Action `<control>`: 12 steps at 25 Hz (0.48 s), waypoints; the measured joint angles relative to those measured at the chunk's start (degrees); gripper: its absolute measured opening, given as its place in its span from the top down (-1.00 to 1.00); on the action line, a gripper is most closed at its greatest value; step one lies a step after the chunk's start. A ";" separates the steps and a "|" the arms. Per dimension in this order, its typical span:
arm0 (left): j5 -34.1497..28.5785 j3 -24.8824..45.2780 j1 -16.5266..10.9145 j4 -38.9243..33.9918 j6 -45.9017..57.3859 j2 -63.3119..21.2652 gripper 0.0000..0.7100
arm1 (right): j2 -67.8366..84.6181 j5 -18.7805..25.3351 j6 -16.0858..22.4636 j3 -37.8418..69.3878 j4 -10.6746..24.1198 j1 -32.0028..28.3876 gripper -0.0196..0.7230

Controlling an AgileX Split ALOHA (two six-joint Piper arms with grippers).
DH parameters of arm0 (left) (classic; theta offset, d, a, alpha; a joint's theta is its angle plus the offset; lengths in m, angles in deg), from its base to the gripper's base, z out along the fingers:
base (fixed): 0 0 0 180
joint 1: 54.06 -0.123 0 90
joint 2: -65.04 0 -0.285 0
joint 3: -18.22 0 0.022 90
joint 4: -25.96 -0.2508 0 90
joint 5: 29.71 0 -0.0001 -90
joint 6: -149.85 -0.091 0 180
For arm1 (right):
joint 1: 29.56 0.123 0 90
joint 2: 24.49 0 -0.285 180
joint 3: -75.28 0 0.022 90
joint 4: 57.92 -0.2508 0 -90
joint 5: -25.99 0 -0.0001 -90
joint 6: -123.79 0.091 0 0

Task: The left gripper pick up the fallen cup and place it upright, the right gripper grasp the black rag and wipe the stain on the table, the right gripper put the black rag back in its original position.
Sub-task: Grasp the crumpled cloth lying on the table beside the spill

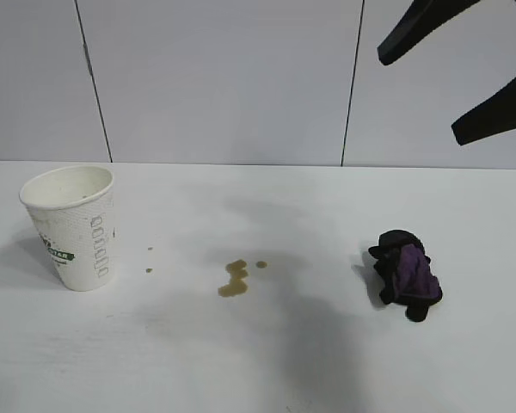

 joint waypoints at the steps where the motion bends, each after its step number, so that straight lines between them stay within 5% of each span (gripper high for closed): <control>1: 1.68 -1.19 -0.46 0.05 0.33 -2.49 -0.88 | 0.00 -0.05 0.00 0.00 0.00 0.00 -0.61; 4: 0.60 -5.65 -3.41 0.12 0.72 -10.45 -0.79 | 0.00 -0.30 -0.07 0.00 0.00 0.00 -0.61; 8: -8.81 -11.20 -8.96 0.19 2.60 -21.17 -0.76 | 0.00 -0.54 -0.07 0.00 0.00 0.00 -0.61; 12: -21.84 -14.89 -9.88 -0.08 7.63 -31.17 -0.75 | 0.00 -0.48 -0.07 0.00 0.00 0.00 -0.61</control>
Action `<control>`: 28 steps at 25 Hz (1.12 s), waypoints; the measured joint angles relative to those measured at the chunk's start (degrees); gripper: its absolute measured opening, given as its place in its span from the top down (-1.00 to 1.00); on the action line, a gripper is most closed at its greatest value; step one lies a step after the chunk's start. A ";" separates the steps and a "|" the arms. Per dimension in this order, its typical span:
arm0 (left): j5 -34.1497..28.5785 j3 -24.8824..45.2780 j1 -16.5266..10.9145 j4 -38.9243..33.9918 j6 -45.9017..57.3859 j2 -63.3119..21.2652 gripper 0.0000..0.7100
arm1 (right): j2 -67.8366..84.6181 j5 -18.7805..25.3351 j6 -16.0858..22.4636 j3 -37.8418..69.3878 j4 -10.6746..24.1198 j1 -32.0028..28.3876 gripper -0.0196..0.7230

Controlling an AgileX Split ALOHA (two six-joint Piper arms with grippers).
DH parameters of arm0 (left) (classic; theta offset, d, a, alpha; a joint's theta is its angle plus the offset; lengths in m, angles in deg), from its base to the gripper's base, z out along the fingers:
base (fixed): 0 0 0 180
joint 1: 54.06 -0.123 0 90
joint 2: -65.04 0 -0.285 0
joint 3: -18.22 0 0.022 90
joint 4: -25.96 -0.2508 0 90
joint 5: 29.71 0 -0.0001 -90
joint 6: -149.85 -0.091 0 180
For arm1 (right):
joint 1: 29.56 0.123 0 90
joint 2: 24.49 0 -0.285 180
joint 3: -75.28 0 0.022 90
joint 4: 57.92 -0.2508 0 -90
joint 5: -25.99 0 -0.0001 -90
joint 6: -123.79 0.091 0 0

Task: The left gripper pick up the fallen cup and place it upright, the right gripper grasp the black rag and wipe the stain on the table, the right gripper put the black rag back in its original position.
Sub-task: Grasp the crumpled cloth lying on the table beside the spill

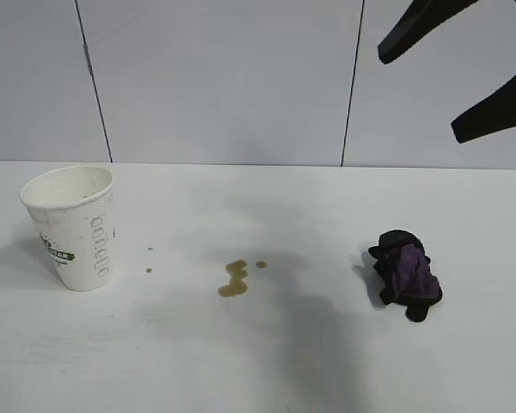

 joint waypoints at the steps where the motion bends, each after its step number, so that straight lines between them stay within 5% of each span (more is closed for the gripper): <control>1: -3.98 -0.43 0.00 -0.10 1.17 -2.43 -0.75 | 0.00 0.07 0.00 0.00 0.09 0.00 -0.61; 8: -23.05 -0.64 0.00 -9.20 13.19 -20.39 -0.75 | 0.00 1.10 -0.06 0.00 0.85 0.00 -0.61; 13: -30.20 2.82 0.00 -28.17 29.35 -35.86 -0.75 | 0.00 1.10 -0.15 0.00 1.69 0.00 -0.61; 19: -32.26 15.95 0.06 -50.80 51.17 -49.83 -0.75 | 0.00 1.23 -0.15 0.00 3.25 0.00 -0.61; 28: -48.44 28.99 5.72 -81.58 82.47 -55.72 -0.75 | 0.00 1.35 -0.15 0.00 4.57 0.00 -0.61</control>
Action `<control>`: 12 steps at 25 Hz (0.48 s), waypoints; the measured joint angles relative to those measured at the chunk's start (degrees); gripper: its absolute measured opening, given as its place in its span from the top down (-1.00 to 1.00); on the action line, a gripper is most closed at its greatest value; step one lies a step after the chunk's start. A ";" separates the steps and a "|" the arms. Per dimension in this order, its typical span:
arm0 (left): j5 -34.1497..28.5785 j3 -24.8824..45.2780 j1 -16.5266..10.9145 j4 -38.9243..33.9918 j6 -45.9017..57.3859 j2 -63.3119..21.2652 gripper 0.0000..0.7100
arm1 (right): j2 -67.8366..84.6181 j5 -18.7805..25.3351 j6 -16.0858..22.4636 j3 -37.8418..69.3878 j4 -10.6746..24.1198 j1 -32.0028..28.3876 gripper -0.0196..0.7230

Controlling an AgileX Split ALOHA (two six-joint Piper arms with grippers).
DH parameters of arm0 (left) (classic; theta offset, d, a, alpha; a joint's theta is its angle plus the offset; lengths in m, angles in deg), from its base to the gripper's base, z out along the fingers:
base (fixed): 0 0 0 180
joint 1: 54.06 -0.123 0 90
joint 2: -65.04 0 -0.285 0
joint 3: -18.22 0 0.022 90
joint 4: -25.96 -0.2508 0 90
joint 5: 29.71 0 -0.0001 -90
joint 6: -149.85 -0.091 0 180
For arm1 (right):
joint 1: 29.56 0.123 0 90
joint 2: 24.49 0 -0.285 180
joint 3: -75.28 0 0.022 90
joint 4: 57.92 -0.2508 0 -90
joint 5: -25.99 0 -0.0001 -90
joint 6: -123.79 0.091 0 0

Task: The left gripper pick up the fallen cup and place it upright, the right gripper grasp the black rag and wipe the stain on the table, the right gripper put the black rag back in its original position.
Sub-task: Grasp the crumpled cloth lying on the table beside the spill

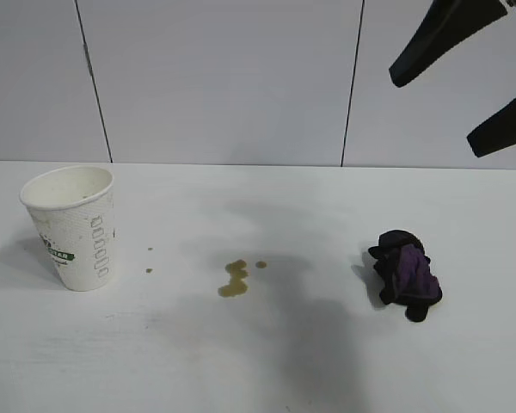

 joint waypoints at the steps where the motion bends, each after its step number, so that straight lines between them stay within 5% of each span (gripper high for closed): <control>1: -1.97 0.45 1.12 -1.24 0.74 -0.07 -0.75 | 0.00 0.01 0.00 0.00 0.05 0.00 -0.61; 12: -6.81 4.90 11.03 -3.72 3.13 -0.07 -0.75 | 0.00 0.23 -1.05 0.00 2.55 0.00 -0.61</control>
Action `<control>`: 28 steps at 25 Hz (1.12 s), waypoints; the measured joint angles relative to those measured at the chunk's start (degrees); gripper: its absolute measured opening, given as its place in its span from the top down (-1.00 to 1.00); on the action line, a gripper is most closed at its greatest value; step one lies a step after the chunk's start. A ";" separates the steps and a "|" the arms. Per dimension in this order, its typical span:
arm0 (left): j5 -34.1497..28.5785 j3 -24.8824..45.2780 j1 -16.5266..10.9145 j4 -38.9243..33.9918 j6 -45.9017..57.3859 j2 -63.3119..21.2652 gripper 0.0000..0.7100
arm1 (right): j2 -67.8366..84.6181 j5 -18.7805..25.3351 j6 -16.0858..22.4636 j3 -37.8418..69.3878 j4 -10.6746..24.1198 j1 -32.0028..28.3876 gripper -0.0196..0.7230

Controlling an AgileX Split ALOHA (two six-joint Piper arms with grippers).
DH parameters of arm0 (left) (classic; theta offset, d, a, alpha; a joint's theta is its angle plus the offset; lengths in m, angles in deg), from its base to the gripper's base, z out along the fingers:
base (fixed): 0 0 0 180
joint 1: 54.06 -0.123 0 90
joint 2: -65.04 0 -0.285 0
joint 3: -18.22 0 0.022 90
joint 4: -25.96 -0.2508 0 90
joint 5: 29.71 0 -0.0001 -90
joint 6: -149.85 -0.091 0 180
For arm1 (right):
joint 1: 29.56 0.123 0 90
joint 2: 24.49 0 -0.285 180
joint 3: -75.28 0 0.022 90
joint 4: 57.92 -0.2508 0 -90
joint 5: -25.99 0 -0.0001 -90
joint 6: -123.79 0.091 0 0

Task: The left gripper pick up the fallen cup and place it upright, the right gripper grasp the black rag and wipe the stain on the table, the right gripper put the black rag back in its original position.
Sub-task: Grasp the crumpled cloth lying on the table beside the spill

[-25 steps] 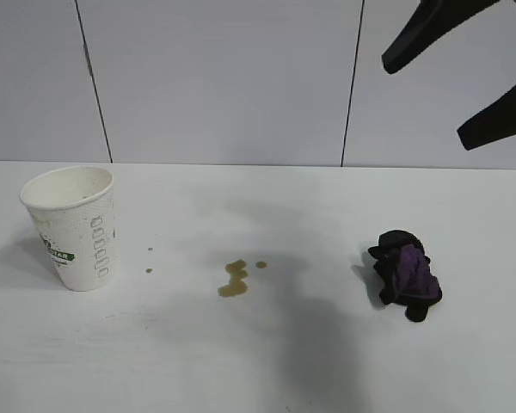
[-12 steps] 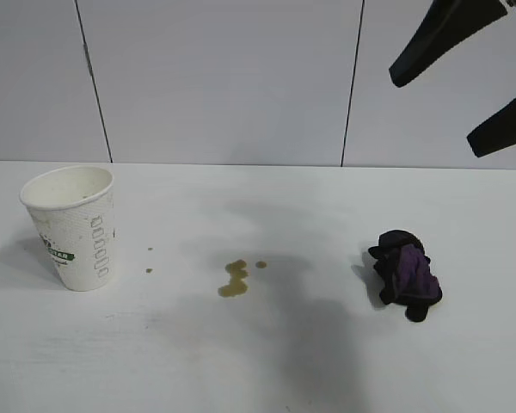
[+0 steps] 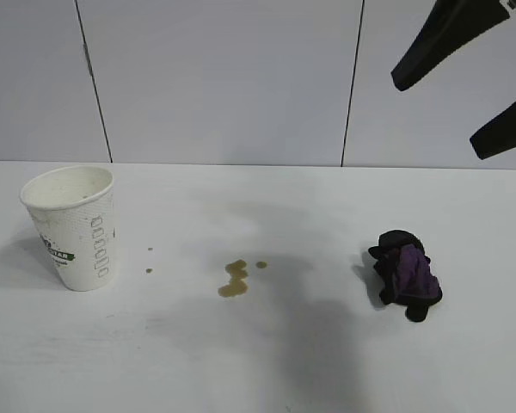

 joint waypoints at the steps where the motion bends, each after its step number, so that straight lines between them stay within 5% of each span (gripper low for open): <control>1: 0.00 0.00 0.38 0.00 0.13 0.00 -0.75 | 0.00 0.18 -0.51 0.00 1.50 0.00 -0.61; 6: 0.00 0.02 1.01 -0.01 0.18 0.00 -0.75 | -1.93 0.50 -0.54 0.00 13.19 0.00 -0.61; 9: 0.00 0.02 1.14 -0.01 0.18 0.00 -0.75 | -5.27 -0.87 0.26 0.00 17.20 0.00 -0.61; 20: 0.00 0.02 3.94 -0.13 0.24 0.00 -0.75 | -19.20 -12.94 2.35 -1.21 18.36 0.00 -0.61; 28: 0.00 0.02 3.94 -0.13 0.24 0.00 -0.75 | -26.68 -12.63 5.11 -10.28 18.20 0.05 -0.61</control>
